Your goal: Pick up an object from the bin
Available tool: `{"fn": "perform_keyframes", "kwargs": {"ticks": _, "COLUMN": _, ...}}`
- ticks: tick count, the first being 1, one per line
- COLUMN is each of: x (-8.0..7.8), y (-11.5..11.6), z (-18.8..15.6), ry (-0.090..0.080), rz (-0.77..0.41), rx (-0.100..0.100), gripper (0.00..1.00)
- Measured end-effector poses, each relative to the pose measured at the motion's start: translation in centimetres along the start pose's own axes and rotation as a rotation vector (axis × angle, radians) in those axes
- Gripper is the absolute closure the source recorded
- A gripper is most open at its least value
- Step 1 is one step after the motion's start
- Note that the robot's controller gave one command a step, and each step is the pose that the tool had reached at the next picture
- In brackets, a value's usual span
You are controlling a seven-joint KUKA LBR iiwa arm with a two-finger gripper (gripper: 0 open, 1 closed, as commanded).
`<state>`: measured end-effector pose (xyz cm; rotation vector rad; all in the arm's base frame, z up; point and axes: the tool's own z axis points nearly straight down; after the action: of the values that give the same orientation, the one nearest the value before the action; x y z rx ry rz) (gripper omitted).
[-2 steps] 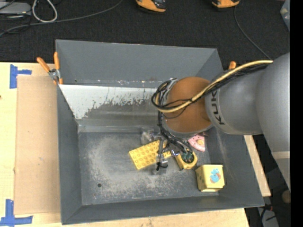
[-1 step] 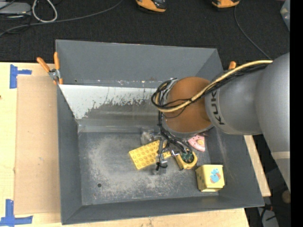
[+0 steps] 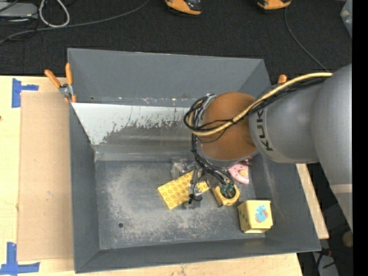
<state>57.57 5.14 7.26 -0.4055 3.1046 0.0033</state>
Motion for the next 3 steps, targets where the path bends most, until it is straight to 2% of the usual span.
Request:
{"fn": "perform_keyframes", "kwargs": {"ticks": 2, "x": 0.0, "y": 0.0, "z": -0.6, "ry": 0.000, "rz": 0.003, "rx": -0.001, "gripper": 1.00}}
{"fn": "perform_keyframes", "kwargs": {"ticks": 3, "x": 0.0, "y": 0.0, "z": -1.9, "ry": 0.000, "rz": 0.005, "rx": -0.001, "gripper": 1.00}}
